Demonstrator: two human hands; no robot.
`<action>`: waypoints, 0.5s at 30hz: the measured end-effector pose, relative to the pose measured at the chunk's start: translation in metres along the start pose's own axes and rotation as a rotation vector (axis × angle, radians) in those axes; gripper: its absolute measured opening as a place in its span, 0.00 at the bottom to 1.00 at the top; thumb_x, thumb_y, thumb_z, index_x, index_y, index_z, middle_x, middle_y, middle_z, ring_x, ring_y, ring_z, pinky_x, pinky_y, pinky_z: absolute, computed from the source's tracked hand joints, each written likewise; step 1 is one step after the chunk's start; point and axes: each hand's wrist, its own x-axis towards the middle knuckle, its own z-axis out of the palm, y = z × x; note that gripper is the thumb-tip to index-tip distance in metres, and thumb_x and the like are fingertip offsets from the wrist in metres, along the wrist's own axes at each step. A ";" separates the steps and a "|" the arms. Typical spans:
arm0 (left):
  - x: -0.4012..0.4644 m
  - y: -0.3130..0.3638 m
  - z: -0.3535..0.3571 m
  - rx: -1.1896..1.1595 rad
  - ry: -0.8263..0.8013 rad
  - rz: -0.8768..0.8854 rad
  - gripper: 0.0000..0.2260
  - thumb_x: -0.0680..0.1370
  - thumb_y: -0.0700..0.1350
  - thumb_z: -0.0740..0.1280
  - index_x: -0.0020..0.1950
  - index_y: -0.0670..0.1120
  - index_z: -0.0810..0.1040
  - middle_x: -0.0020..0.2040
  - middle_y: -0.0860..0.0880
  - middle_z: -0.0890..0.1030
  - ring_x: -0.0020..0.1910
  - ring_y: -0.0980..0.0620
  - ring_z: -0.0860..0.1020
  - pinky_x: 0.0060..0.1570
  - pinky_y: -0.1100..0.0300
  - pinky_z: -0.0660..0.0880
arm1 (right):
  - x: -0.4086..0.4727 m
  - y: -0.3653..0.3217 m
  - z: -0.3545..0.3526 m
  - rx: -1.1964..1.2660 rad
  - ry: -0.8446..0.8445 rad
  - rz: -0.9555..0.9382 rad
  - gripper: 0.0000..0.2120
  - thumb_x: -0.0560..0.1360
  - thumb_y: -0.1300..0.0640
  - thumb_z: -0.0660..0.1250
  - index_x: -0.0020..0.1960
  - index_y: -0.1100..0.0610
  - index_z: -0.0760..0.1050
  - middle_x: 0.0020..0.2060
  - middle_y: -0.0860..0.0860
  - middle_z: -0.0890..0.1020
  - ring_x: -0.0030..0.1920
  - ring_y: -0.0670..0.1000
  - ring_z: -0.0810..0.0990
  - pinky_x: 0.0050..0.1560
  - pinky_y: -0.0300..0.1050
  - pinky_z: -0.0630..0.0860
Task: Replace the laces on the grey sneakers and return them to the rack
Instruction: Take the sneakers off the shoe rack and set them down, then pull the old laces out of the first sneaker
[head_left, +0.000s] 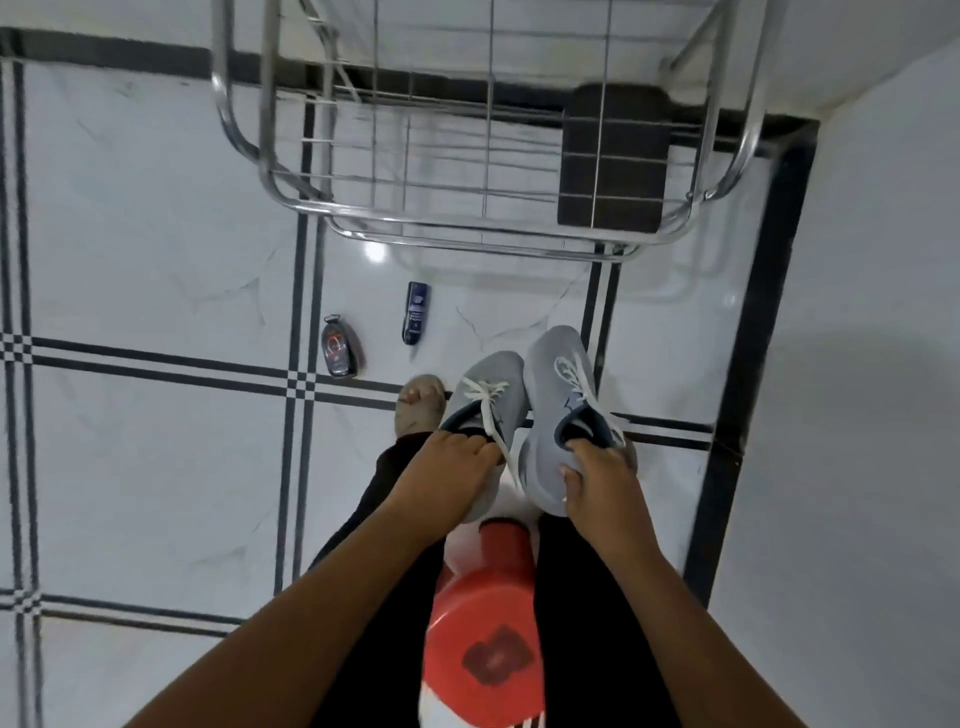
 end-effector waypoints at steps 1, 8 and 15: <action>0.016 -0.005 0.020 0.018 -0.023 -0.009 0.07 0.61 0.43 0.70 0.37 0.47 0.78 0.30 0.52 0.77 0.26 0.51 0.76 0.30 0.61 0.71 | 0.019 0.012 0.011 -0.016 0.016 -0.020 0.10 0.75 0.62 0.66 0.56 0.63 0.77 0.47 0.61 0.81 0.50 0.63 0.77 0.49 0.54 0.75; 0.121 -0.036 0.168 0.038 0.201 -0.126 0.11 0.66 0.40 0.58 0.39 0.47 0.79 0.32 0.50 0.76 0.30 0.48 0.76 0.33 0.59 0.69 | 0.146 0.078 0.103 -0.047 0.277 -0.030 0.09 0.76 0.65 0.66 0.55 0.62 0.78 0.42 0.60 0.80 0.46 0.62 0.78 0.41 0.51 0.75; 0.167 -0.074 0.277 0.049 0.388 -0.193 0.11 0.66 0.38 0.66 0.46 0.49 0.78 0.39 0.50 0.76 0.37 0.47 0.74 0.41 0.57 0.64 | 0.217 0.124 0.197 -0.080 0.476 -0.113 0.15 0.66 0.68 0.73 0.52 0.59 0.81 0.40 0.57 0.82 0.45 0.61 0.81 0.36 0.48 0.78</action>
